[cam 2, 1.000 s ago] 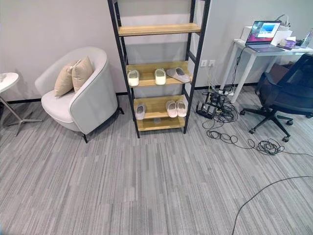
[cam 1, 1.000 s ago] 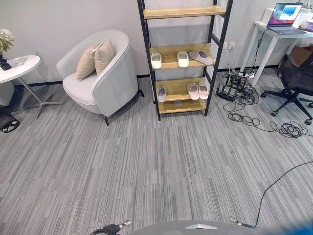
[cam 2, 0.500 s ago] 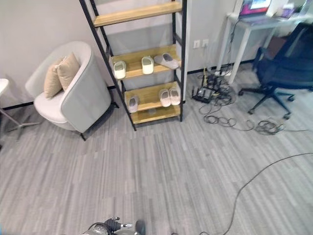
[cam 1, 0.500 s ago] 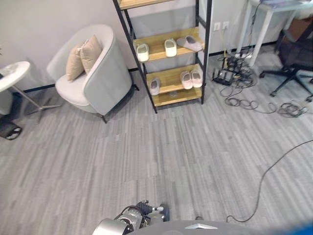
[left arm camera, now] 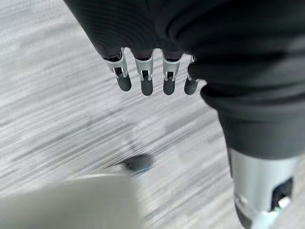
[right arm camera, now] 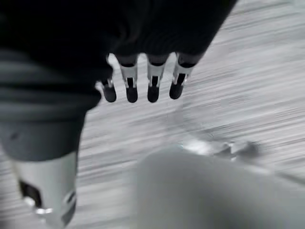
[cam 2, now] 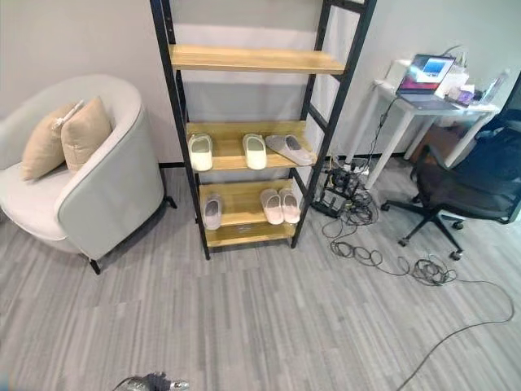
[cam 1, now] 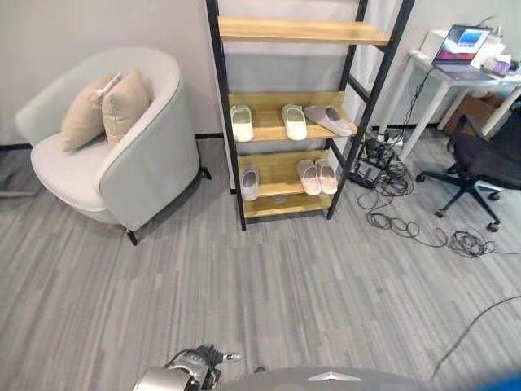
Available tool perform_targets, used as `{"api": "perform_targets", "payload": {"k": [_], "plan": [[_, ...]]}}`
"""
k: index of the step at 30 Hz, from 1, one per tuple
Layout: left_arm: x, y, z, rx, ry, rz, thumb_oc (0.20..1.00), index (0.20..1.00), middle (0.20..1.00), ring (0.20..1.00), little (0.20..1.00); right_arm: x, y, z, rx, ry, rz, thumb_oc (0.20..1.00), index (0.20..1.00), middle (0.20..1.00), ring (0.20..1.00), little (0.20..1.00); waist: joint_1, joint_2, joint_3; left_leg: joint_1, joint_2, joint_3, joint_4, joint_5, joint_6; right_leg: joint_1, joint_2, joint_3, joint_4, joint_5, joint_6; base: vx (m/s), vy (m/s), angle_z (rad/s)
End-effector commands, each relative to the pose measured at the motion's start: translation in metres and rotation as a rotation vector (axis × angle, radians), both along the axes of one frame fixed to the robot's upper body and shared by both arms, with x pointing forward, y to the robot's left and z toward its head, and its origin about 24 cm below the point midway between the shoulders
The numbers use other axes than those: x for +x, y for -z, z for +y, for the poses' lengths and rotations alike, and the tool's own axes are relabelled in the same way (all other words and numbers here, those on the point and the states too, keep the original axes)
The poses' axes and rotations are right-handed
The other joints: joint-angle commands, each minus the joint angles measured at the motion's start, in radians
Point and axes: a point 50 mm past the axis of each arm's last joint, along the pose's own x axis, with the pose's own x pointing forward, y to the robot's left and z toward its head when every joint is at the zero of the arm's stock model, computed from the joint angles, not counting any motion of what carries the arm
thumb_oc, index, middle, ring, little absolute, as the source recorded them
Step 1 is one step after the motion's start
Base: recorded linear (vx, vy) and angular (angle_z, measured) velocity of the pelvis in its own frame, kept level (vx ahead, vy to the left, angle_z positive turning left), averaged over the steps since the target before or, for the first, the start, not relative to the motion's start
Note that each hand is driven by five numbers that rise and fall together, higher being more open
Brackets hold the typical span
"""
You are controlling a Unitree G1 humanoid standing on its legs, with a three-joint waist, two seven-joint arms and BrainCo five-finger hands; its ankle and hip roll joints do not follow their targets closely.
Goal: Arrange the slippers neatly on the shoe rack.
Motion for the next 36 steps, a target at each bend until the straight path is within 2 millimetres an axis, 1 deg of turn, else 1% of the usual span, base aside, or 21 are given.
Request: {"api": "perform_targets", "payload": {"k": [1, 3, 4, 5, 6, 7, 8, 10, 12, 14, 15, 16, 18, 19, 22, 25, 27, 29, 33, 34, 36], "plan": [[-0.014, 0.002, 0.006, 0.044, -0.054, 0.036, 1.000, 1.000, 1.000, 1.000, 1.000, -0.015, 0.006, 0.024, 0.071, 0.020, 0.070, 1.000, 1.000, 1.000, 1.000, 1.000, 0.013, -0.028, 0.000, -0.071, 0.078, -0.044, 0.084, -0.013, -0.073, 0.222, 0.040, 0.006, -0.502, 0.144, 0.012, 0.29, -0.120, 0.60], [-0.023, 0.005, -0.003, 0.031, -0.037, 0.066, 1.000, 1.000, 1.000, 1.000, 1.000, -0.031, 0.009, 0.017, 0.059, 0.050, 0.116, 1.000, 1.000, 1.000, 1.000, 1.000, -0.022, -0.015, 0.025, -0.002, 0.090, -0.080, 0.082, -0.065, -0.096, 0.154, -0.024, 0.061, -0.688, 0.217, 0.046, 0.43, -0.249, 0.77], [-0.028, 0.006, -0.005, 0.027, -0.035, 0.083, 1.000, 1.000, 1.000, 1.000, 1.000, -0.041, 0.010, 0.015, 0.055, 0.071, 0.146, 1.000, 1.000, 1.000, 1.000, 1.000, -0.032, -0.017, 0.031, 0.022, 0.088, -0.090, 0.082, -0.083, -0.100, 0.142, -0.024, 0.103, -0.729, 0.244, 0.055, 0.26, -0.161, 0.43], [-0.028, 0.006, -0.005, 0.027, -0.035, 0.083, 1.000, 1.000, 1.000, 1.000, 1.000, -0.041, 0.010, 0.015, 0.055, 0.071, 0.146, 1.000, 1.000, 1.000, 1.000, 1.000, -0.032, -0.017, 0.031, 0.023, 0.088, -0.090, 0.082, -0.083, -0.100, 0.143, -0.024, 0.103, -0.730, 0.244, 0.055, 0.30, -0.204, 0.37], [-0.038, 0.008, -0.004, 0.032, -0.034, 0.116, 1.000, 1.000, 1.000, 1.000, 1.000, -0.058, 0.011, 0.010, 0.048, 0.102, 0.198, 1.000, 1.000, 1.000, 1.000, 1.000, -0.046, -0.025, 0.032, 0.065, 0.090, -0.098, 0.080, -0.110, -0.112, 0.104, -0.021, 0.141, -0.777, 0.293, 0.075, 0.45, -0.431, 0.44], [-0.053, 0.009, 0.003, 0.053, -0.054, 0.153, 1.000, 1.000, 1.000, 1.000, 1.000, -0.083, 0.013, 0.009, 0.055, 0.127, 0.276, 1.000, 1.000, 1.000, 1.000, 1.000, -0.062, -0.037, 0.025, 0.117, 0.116, -0.134, 0.069, -0.132, -0.141, 0.123, 0.027, 0.205, -0.739, 0.271, 0.066, 0.46, -0.433, 0.46], [-0.053, 0.009, 0.003, 0.053, -0.054, 0.154, 1.000, 1.000, 1.000, 1.000, 1.000, -0.083, 0.013, 0.009, 0.055, 0.127, 0.276, 1.000, 1.000, 1.000, 1.000, 1.000, -0.061, -0.037, 0.026, 0.119, 0.117, -0.133, 0.068, -0.132, -0.141, 0.123, 0.028, 0.205, -0.738, 0.270, 0.066, 0.39, -0.517, 0.64], [-0.065, 0.009, 0.009, 0.071, -0.060, 0.187, 1.000, 1.000, 1.000, 1.000, 1.000, -0.098, 0.012, 0.003, 0.050, 0.131, 0.335, 1.000, 1.000, 1.000, 1.000, 1.000, -0.069, -0.042, 0.006, 0.140, 0.164, -0.149, 0.070, -0.144, -0.182, 0.157, 0.077, 0.203, -0.765, 0.249, 0.021, 0.23, -0.450, 0.33], [-0.059, 0.009, 0.006, 0.059, -0.063, 0.161, 1.000, 1.000, 1.000, 1.000, 1.000, -0.087, 0.011, -0.003, 0.033, 0.124, 0.304, 1.000, 1.000, 1.000, 1.000, 1.000, -0.073, -0.031, 0.007, 0.090, 0.214, -0.144, 0.137, -0.108, -0.238, 0.178, 0.110, 0.147, -0.758, 0.211, -0.030, 0.09, -0.434, -0.04], [-0.056, 0.009, 0.005, 0.057, -0.061, 0.141, 1.000, 1.000, 1.000, 1.000, 1.000, -0.082, 0.011, -0.007, 0.020, 0.131, 0.286, 1.000, 1.000, 1.000, 1.000, 1.000, -0.074, -0.031, 0.010, 0.063, 0.228, -0.137, 0.196, -0.084, -0.260, 0.176, 0.114, 0.124, -0.744, 0.205, -0.043, 0.01, -0.192, 0.49], [-0.056, 0.009, 0.005, 0.057, -0.061, 0.141, 1.000, 1.000, 1.000, 1.000, 1.000, -0.082, 0.011, -0.007, 0.020, 0.131, 0.286, 1.000, 1.000, 1.000, 1.000, 1.000, -0.074, -0.031, 0.010, 0.063, 0.228, -0.137, 0.196, -0.084, -0.260, 0.176, 0.114, 0.124, -0.744, 0.205, -0.043, 0.02, -0.214, 0.84], [-0.040, 0.007, -0.001, 0.075, -0.031, 0.062, 1.000, 1.000, 1.000, 1.000, 1.000, -0.068, 0.007, -0.028, -0.040, 0.238, 0.210, 1.000, 1.000, 1.000, 1.000, 1.000, -0.071, -0.034, 0.026, 0.004, 0.233, -0.106, 0.300, -0.081, -0.252, 0.180, 0.118, 0.079, -0.717, 0.176, -0.067, 0.04, -0.237, 0.66], [-0.029, 0.007, -0.018, 0.042, 0.003, -0.010, 1.000, 1.000, 1.000, 1.000, 1.000, -0.053, 0.004, -0.033, -0.061, 0.294, 0.135, 1.000, 1.000, 1.000, 1.000, 1.000, -0.064, -0.027, 0.041, -0.038, 0.176, -0.091, 0.259, -0.105, -0.224, 0.200, 0.117, 0.056, -0.725, 0.157, -0.069, 0.13, -0.151, 0.70], [-0.025, 0.006, -0.026, 0.015, 0.039, -0.036, 1.000, 1.000, 1.000, 1.000, 1.000, -0.047, 0.003, -0.035, -0.072, 0.310, 0.104, 1.000, 1.000, 1.000, 1.000, 1.000, -0.055, -0.008, 0.050, -0.087, 0.170, -0.043, 0.129, -0.011, -0.202, 0.242, 0.124, 0.022, -0.749, 0.142, -0.067, 0.23, -0.010, 0.81], [-0.026, 0.006, -0.021, 0.045, 0.041, -0.036, 1.000, 1.000, 1.000, 1.000, 1.000, -0.043, 0.005, -0.025, -0.055, 0.274, 0.092, 1.000, 1.000, 1.000, 1.000, 1.000, -0.034, -0.003, 0.076, -0.158, 0.151, -0.064, 0.086, 0.057, -0.198, 0.302, 0.140, 0.030, -0.764, 0.122, -0.071, 0.21, 0.007, 0.35], [-0.053, 0.009, -0.004, 0.103, 0.011, 0.061, 1.000, 1.000, 1.000, 1.000, 1.000, -0.046, 0.007, -0.012, -0.044, 0.190, 0.121, 1.000, 1.000, 1.000, 1.000, 1.000, -0.019, 0.001, 0.057, -0.099, 0.141, -0.122, 0.040, 0.063, -0.183, 0.332, 0.168, 0.060, -0.761, 0.098, -0.066, 0.25, 0.061, -0.30], [-0.071, 0.009, 0.013, 0.152, -0.011, 0.126, 1.000, 1.000, 1.000, 1.000, 1.000, -0.054, 0.010, 0.001, -0.001, 0.181, 0.144, 1.000, 1.000, 1.000, 1.000, 1.000, -0.017, -0.017, 0.035, -0.063, 0.137, -0.108, 0.042, 0.052, -0.167, 0.363, 0.164, 0.076, -0.764, 0.086, -0.058, 0.30, 0.124, -0.67], [-0.068, 0.008, 0.019, 0.164, -0.042, 0.117, 1.000, 1.000, 1.000, 1.000, 1.000, -0.063, 0.012, 0.014, 0.033, 0.131, 0.186, 1.000, 1.000, 1.000, 1.000, 1.000, 0.000, -0.032, 0.016, -0.030, 0.116, -0.112, 0.040, 0.033, -0.142, 0.387, 0.153, 0.080, -0.768, 0.079, -0.042, 0.26, 0.178, -0.45], [-0.057, 0.007, 0.019, 0.153, -0.048, 0.082, 1.000, 1.000, 1.000, 1.000, 1.000, -0.070, 0.013, 0.019, 0.042, 0.090, 0.224, 1.000, 1.000, 1.000, 1.000, 1.000, 0.011, -0.045, -0.001, -0.003, 0.093, -0.109, 0.033, 0.014, -0.113, 0.396, 0.138, 0.079, -0.743, 0.068, -0.013, 0.17, 0.205, 0.01], [-0.047, 0.006, 0.015, 0.136, -0.027, 0.056, 1.000, 1.000, 1.000, 1.000, 1.000, -0.069, 0.013, 0.018, 0.031, 0.088, 0.223, 1.000, 1.000, 1.000, 1.000, 1.000, 0.010, -0.046, -0.006, 0.008, 0.081, -0.111, 0.033, 0.004, -0.093, 0.366, 0.132, 0.084, -0.620, 0.060, 0.015, 0.18, 0.323, 0.06], [-0.037, 0.005, 0.009, 0.127, 0.009, 0.046, 1.000, 1.000, 1.000, 1.000, 1.000, -0.056, 0.012, 0.017, 0.028, 0.106, 0.171, 1.000, 1.000, 1.000, 1.000, 1.000, -0.002, -0.039, 0.007, -0.007, 0.086, -0.128, 0.052, -0.005, -0.082, 0.232, 0.135, 0.126, -0.406, 0.153, 0.028, 0.13, 0.219, 0.11]]}}
